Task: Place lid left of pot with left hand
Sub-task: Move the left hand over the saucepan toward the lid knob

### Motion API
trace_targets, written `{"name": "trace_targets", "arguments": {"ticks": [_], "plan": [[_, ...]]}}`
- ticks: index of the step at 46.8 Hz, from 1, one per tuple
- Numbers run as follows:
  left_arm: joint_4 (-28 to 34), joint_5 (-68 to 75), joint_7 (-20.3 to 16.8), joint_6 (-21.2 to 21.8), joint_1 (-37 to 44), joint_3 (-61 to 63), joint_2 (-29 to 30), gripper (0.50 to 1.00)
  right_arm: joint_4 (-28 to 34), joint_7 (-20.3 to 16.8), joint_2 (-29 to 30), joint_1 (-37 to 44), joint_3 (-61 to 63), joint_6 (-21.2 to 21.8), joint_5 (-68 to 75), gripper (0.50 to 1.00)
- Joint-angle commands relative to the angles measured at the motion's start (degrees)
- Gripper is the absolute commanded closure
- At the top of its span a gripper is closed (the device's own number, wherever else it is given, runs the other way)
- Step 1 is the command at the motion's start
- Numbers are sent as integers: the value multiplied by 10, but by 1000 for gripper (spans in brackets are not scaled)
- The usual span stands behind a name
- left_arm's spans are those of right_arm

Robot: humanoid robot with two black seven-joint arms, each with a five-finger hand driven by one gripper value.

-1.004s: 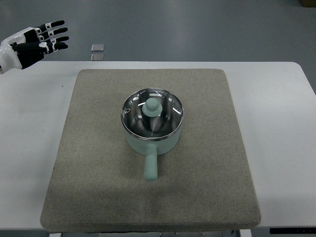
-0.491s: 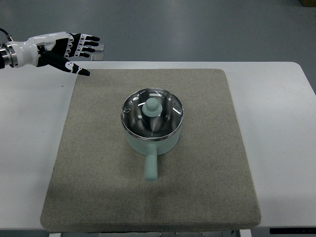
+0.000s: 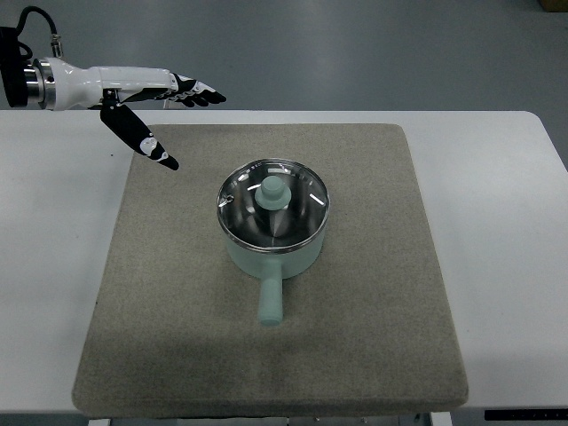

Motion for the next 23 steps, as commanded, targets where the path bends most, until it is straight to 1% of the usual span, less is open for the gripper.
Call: {"name": "trace_targets", "arguments": {"ticks": [1, 8, 13, 23], "plan": [[-9, 2, 0, 0, -30, 11, -7, 508, 0, 0, 0, 0, 0, 0, 0, 576], [-40, 10, -1, 0, -56, 30, -18, 508, 0, 0, 0, 0, 0, 0, 0, 576], [-57, 51, -1, 0, -64, 37, -30, 508, 0, 0, 0, 0, 0, 0, 0, 576], [-59, 88, 0, 0, -126, 97, -59, 508, 0, 0, 0, 0, 0, 0, 0, 576]]}}
